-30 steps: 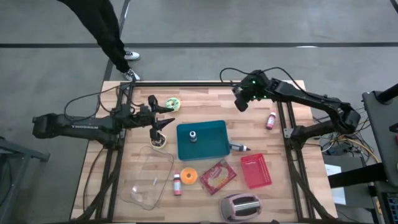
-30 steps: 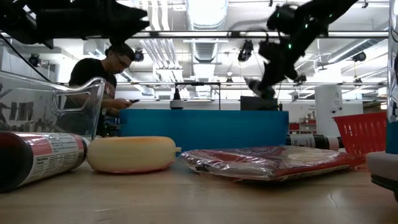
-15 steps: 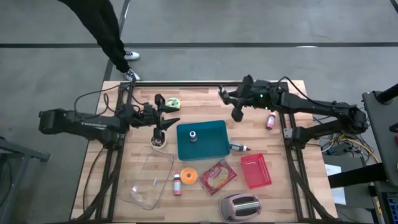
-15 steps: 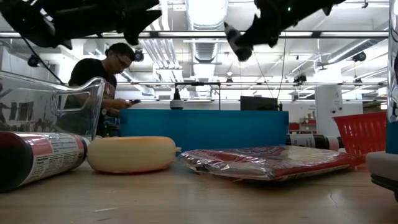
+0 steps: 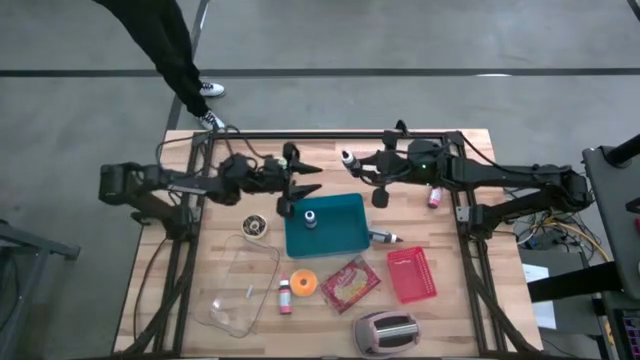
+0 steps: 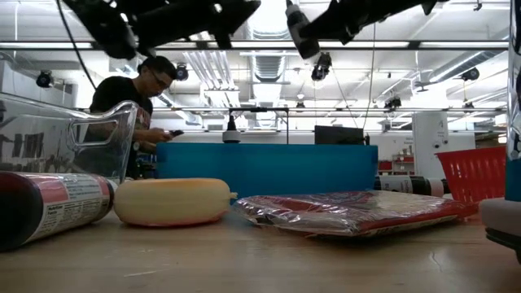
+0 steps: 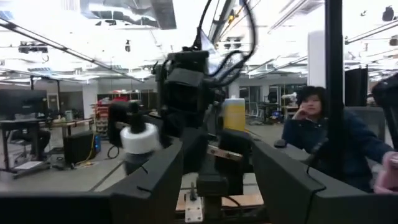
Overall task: Pick & Place Food Item
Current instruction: Put the top black food coloring bottle into the blue bin
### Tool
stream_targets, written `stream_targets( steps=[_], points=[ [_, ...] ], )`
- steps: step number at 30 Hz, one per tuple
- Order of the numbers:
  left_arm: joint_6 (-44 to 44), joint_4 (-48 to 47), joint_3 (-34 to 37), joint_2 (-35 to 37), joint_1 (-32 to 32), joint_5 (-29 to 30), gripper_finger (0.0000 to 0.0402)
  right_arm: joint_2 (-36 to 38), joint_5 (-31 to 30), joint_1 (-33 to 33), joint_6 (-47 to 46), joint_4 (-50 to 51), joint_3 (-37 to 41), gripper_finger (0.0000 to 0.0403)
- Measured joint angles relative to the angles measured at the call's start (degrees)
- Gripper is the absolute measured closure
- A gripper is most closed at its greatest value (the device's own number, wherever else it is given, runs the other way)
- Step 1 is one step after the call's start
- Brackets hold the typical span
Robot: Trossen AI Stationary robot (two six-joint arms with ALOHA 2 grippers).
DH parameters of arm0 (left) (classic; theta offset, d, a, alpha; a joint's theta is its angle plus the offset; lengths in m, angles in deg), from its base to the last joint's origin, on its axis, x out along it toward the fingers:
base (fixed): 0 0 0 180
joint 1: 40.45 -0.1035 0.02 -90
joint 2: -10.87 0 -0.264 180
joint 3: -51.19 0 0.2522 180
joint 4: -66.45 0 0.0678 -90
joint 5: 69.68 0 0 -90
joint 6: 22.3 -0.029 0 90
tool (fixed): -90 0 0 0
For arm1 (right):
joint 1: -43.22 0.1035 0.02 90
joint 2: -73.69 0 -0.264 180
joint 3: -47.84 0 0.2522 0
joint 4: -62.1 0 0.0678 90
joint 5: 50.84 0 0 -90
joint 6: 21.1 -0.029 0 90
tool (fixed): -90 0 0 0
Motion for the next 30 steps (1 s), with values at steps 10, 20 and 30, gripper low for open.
stream_targets(
  steps=[10,20,30],
  points=[
    [2.8,0.0,-3.6,-4.6,-6.0,-4.1,0.0204,0.4,1.1,2.4,1.5,-8.9,5.5,0.0343],
    [5.2,-0.1,-4.6,-5.0,-6.8,-9.0,0.0171,0.4,1.1,2.5,1.5,-11.5,6.8,0.0344],
    [6.1,-0.4,-12.5,-12.4,-5.9,-11.8,0.0139,0.3,1.1,2.5,1.1,-11.6,6.5,0.0344]
  ],
)
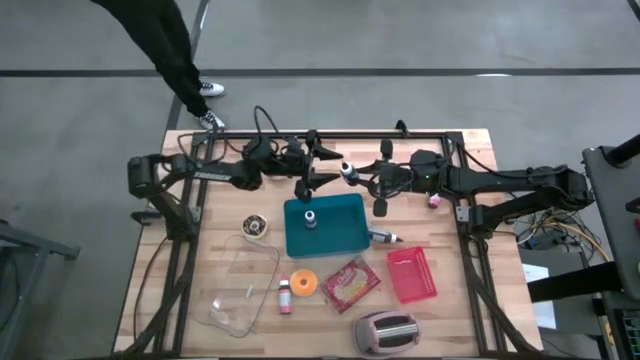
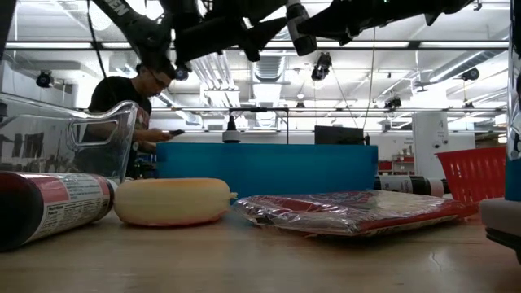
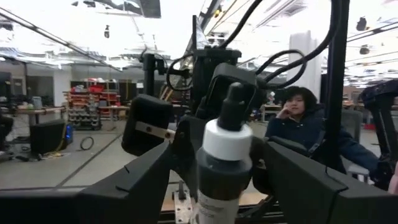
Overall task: Pick & Place Food Item
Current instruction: Put the top black food coloring bottle into the blue bin
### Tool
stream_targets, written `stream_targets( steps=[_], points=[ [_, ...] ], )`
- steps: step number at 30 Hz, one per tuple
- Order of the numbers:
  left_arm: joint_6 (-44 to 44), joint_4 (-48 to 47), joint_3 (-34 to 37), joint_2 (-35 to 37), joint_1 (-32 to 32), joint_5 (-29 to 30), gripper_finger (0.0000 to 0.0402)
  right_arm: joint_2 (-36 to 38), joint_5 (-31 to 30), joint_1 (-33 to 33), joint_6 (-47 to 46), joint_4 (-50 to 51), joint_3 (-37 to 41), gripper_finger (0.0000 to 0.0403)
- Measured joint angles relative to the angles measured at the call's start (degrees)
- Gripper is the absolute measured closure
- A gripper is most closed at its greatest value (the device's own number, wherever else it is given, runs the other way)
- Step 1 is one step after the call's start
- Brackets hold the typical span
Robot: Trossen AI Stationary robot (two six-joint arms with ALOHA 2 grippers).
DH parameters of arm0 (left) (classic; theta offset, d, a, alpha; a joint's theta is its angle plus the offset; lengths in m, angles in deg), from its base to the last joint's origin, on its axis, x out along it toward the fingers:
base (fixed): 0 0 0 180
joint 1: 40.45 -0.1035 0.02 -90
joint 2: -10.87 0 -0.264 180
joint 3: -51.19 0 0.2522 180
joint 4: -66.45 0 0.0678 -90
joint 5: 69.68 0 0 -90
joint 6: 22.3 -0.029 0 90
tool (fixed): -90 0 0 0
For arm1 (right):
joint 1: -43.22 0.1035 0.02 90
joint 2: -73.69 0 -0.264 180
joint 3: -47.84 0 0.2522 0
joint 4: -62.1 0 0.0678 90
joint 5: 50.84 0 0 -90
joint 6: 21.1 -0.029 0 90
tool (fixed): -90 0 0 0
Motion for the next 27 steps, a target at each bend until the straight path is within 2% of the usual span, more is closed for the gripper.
stream_targets(
  steps=[8,27],
  points=[
    [0.9,0.1,-5.3,-3.4,0.1,-2.7,0.0139,0.0,0.0,-0.1,-0.5,0.1,0.0,0.0344],
    [1.5,-0.8,-8.5,-6.8,0.3,-2.9,0.0145,0.0,-0.1,-0.1,-1.5,0.2,0.0,0.0349]
  ],
)
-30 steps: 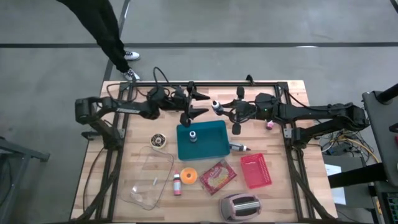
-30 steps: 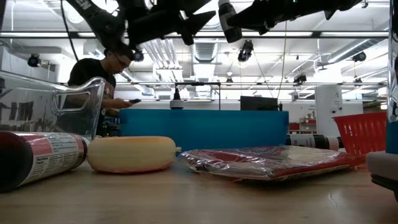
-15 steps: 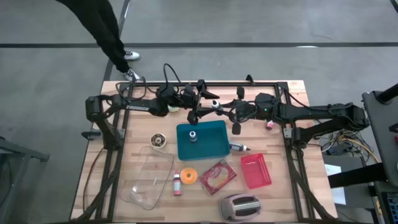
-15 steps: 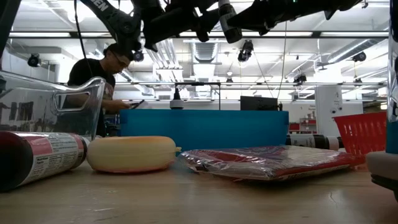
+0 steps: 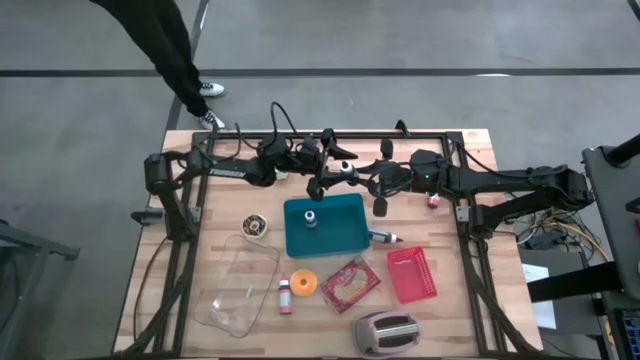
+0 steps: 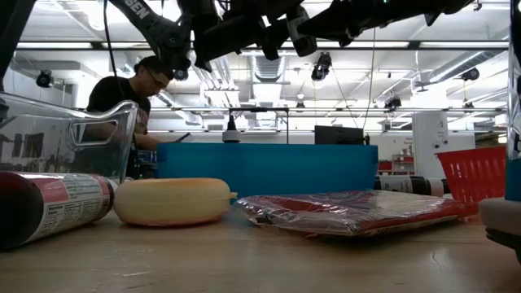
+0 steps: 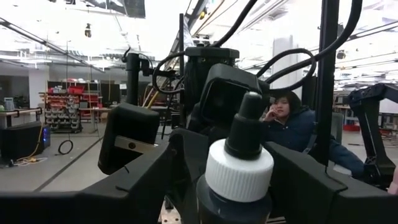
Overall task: Pick & Place Food Item
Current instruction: Put the top black food coloring bottle into the blue bin
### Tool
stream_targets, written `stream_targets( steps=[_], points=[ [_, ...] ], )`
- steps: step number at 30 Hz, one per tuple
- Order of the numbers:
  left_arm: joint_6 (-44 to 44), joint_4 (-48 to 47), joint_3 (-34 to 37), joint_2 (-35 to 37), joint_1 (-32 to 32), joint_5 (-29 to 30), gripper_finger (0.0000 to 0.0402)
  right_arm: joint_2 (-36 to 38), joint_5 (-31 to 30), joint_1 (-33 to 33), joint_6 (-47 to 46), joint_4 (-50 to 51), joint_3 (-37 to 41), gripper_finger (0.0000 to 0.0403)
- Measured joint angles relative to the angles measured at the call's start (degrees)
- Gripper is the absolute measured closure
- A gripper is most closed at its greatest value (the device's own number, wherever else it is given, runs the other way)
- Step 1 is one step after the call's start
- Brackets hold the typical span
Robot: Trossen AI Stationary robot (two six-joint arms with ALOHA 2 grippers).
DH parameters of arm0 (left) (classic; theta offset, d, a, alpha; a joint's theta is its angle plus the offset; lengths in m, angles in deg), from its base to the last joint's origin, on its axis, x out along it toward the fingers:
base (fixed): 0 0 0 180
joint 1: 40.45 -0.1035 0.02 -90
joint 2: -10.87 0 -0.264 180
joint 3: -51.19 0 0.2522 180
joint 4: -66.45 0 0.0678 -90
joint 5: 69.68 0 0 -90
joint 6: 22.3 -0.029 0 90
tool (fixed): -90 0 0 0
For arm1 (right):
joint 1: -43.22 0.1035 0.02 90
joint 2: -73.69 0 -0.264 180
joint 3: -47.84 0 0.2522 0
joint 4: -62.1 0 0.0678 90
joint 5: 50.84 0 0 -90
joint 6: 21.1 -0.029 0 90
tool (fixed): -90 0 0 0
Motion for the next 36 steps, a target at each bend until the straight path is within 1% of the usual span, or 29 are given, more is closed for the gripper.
stream_targets(
  steps=[3,7,16,30,36],
  points=[
    [-0.2,0.0,0.0,0.0,0.0,0.1,0.0160,0.0,0.0,0.0,0.0,0.0,0.0,0.0349],
    [-0.4,0.3,0.0,0.0,0.0,0.4,0.0192,0.0,0.0,0.0,-0.2,0.0,0.0,0.0349],
    [-1.7,1.0,-0.7,0.0,0.1,0.4,0.0286,0.0,-0.1,0.0,-1.5,-0.1,0.0,0.0349],
    [-5.9,-0.4,-0.8,0.1,0.2,-0.2,0.0289,0.0,-0.1,0.0,-1.2,0.3,0.0,0.0350],
    [-6.1,-0.5,-1.0,0.1,0.3,-0.8,0.0289,0.0,-0.1,0.0,-1.3,0.2,0.0,0.0355]
  ],
)
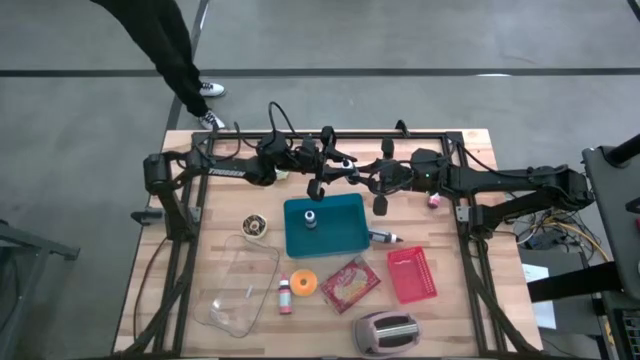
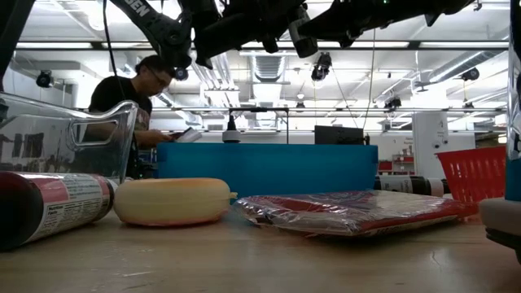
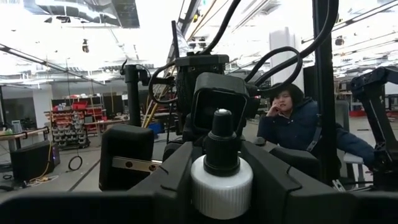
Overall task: Pick & Place Food Item
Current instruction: Put the top black food coloring bottle into the blue bin
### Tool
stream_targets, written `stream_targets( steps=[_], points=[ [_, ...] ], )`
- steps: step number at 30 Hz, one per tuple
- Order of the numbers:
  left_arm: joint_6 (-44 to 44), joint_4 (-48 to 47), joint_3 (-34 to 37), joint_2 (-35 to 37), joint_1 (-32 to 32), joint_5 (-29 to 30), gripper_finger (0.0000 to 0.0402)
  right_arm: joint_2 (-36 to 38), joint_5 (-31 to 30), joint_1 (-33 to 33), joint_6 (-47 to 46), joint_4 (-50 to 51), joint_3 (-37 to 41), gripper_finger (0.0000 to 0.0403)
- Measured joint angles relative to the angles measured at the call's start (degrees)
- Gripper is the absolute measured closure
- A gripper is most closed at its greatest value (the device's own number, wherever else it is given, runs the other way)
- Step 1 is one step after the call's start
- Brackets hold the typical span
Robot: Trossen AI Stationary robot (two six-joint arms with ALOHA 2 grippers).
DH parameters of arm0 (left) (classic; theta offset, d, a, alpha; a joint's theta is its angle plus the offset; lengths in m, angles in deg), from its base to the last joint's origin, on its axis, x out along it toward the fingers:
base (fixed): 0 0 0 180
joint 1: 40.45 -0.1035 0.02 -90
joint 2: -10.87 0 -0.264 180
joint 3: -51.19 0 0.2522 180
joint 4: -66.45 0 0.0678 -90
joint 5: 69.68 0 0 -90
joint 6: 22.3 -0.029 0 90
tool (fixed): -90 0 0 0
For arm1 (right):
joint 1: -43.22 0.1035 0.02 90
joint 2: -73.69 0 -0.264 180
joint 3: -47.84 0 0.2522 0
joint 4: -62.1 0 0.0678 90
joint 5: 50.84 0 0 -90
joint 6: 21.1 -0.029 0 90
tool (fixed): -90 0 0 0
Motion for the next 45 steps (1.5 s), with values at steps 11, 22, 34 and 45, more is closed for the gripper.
stream_targets(
  steps=[11,22,34,45],
  points=[
    [-0.2,-0.4,0.0,0.0,0.0,-0.1,0.0289,0.0,0.0,0.0,-0.7,0.0,0.0,0.0353],
    [-0.2,-1.7,0.0,0.0,0.1,-1.0,0.0289,0.0,-1.1,0.0,-2.1,0.2,0.0,0.0218],
    [-3.9,-7.4,0.0,2.4,0.0,-1.4,0.0289,0.2,-4.5,0.0,-3.0,6.1,-0.5,0.0160],
    [-5.0,-10.3,0.0,3.0,-0.5,-1.6,0.0289,0.4,-4.6,-0.1,-3.1,6.9,-0.5,0.0154]
  ],
)
